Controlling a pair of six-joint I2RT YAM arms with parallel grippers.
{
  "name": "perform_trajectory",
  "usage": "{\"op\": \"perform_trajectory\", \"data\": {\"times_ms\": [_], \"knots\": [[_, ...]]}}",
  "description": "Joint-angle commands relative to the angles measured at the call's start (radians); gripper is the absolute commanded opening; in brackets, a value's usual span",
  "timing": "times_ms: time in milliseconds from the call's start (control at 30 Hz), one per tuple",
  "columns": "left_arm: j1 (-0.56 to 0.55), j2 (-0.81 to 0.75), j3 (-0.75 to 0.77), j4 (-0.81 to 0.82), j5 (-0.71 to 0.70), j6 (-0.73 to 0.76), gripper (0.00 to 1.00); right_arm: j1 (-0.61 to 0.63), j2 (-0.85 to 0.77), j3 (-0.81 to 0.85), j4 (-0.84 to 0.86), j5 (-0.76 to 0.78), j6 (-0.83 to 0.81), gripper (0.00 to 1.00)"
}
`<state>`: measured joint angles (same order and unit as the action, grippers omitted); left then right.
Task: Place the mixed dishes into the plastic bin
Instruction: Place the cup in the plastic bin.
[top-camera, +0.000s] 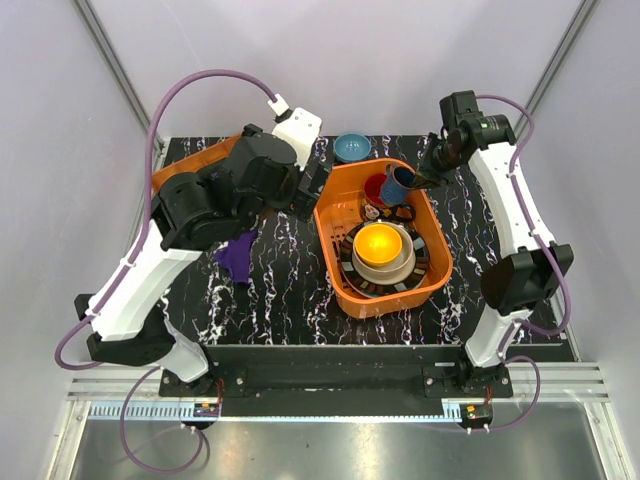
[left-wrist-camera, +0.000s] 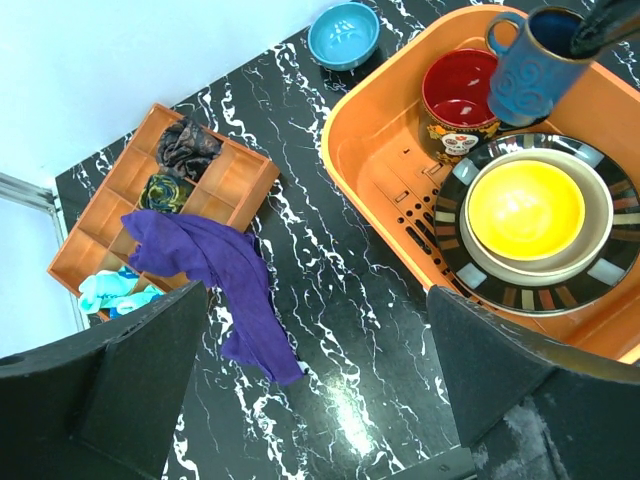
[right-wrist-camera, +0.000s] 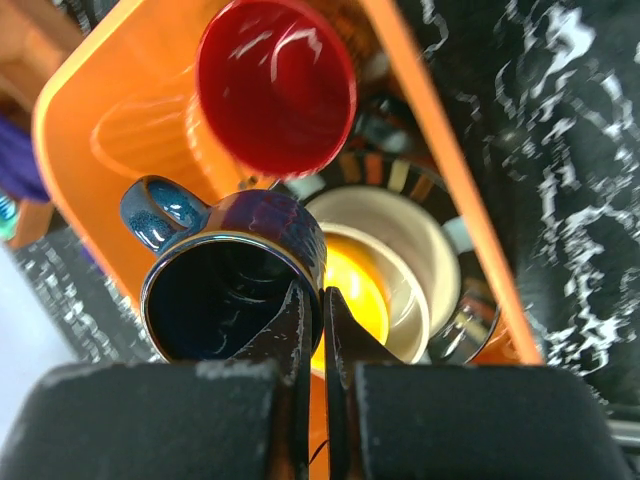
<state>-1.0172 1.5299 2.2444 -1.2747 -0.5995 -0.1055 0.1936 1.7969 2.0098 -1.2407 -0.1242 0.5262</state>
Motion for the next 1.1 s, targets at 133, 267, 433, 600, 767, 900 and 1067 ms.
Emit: {"op": "perform_trajectory", "data": {"times_ms": [133, 267, 433, 600, 767, 900, 1067], "knots": [[0.006, -0.025, 0.02, 0.006, 0.029, -0.003, 0.99, 0.001, 0.094, 0.135, 0.067, 0.087, -0.052, 0.0], [0.008, -0.022, 0.021, 0.008, 0.032, -0.002, 0.99, 0.001, 0.14, 0.197, 0.064, 0.09, -0.052, 0.0], [0.012, -0.022, 0.015, 0.0, 0.027, -0.003, 0.99, 0.001, 0.188, 0.23, 0.06, 0.087, -0.054, 0.0], [0.019, -0.033, 0.001, 0.001, 0.021, -0.005, 0.99, 0.001, 0.208, 0.234, 0.061, 0.086, -0.074, 0.0], [0.023, -0.034, -0.009, 0.006, 0.02, -0.007, 0.99, 0.001, 0.216, 0.228, 0.06, 0.08, -0.087, 0.0], [0.025, -0.034, -0.02, 0.011, 0.03, -0.017, 0.99, 0.001, 0.219, 0.21, 0.067, 0.061, -0.092, 0.0], [0.026, -0.039, -0.037, 0.014, 0.041, -0.045, 0.99, 0.001, 0.222, 0.188, 0.078, 0.06, -0.095, 0.0]]}}
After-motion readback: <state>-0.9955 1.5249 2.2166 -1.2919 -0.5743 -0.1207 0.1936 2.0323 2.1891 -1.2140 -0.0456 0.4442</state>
